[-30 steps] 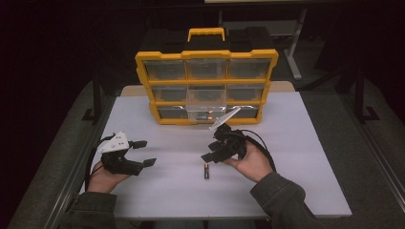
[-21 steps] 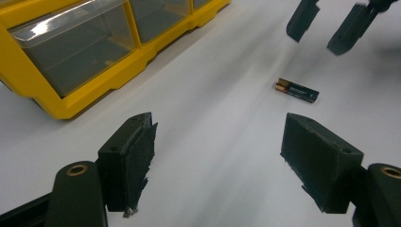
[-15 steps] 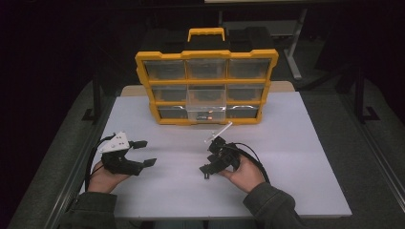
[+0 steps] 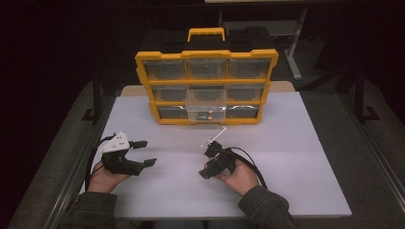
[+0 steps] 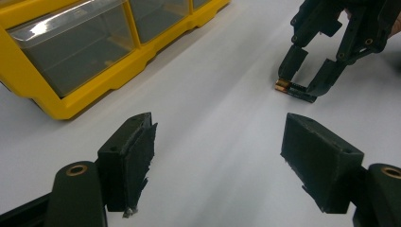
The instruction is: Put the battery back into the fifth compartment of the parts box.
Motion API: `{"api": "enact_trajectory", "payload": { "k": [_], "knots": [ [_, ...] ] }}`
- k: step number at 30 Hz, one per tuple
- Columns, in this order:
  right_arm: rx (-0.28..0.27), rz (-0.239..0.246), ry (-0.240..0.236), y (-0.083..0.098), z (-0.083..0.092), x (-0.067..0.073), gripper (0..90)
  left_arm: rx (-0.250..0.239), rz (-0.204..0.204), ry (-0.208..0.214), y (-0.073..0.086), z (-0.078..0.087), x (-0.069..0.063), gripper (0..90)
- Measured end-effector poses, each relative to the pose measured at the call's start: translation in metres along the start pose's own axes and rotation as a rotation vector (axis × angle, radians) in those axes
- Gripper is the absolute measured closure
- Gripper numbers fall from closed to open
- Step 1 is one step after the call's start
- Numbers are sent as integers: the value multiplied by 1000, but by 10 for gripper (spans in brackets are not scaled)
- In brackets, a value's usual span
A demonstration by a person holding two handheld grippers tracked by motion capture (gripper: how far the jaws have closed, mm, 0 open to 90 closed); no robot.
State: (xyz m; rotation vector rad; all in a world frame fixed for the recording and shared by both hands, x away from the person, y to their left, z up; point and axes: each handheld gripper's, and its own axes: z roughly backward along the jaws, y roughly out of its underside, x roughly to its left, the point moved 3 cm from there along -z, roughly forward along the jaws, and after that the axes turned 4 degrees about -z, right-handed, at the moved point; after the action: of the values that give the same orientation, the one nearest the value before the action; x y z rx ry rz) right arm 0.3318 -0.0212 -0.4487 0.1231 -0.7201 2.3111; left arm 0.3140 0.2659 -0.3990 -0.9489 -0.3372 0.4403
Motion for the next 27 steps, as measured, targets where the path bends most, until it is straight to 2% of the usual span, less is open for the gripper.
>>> {"api": "enact_trajectory", "payload": {
  "k": [3,8,13,18,22,27],
  "knots": [
    [4,-10,3,1,-2,-1,535,-1,0,0,0,0,0,262],
    [19,5,35,3,-4,0,579,-1,0,0,0,0,0,262],
    [17,30,74,4,-5,0,660,-1,0,0,0,0,0,261],
    [11,75,110,4,-6,-1,752,-1,-3,1,0,0,0,261],
    [14,83,93,4,-5,-4,757,-4,-3,0,-1,0,-1,262],
    [10,90,38,4,-4,-10,760,-3,-5,2,-1,-1,-1,262]
  ]
}}
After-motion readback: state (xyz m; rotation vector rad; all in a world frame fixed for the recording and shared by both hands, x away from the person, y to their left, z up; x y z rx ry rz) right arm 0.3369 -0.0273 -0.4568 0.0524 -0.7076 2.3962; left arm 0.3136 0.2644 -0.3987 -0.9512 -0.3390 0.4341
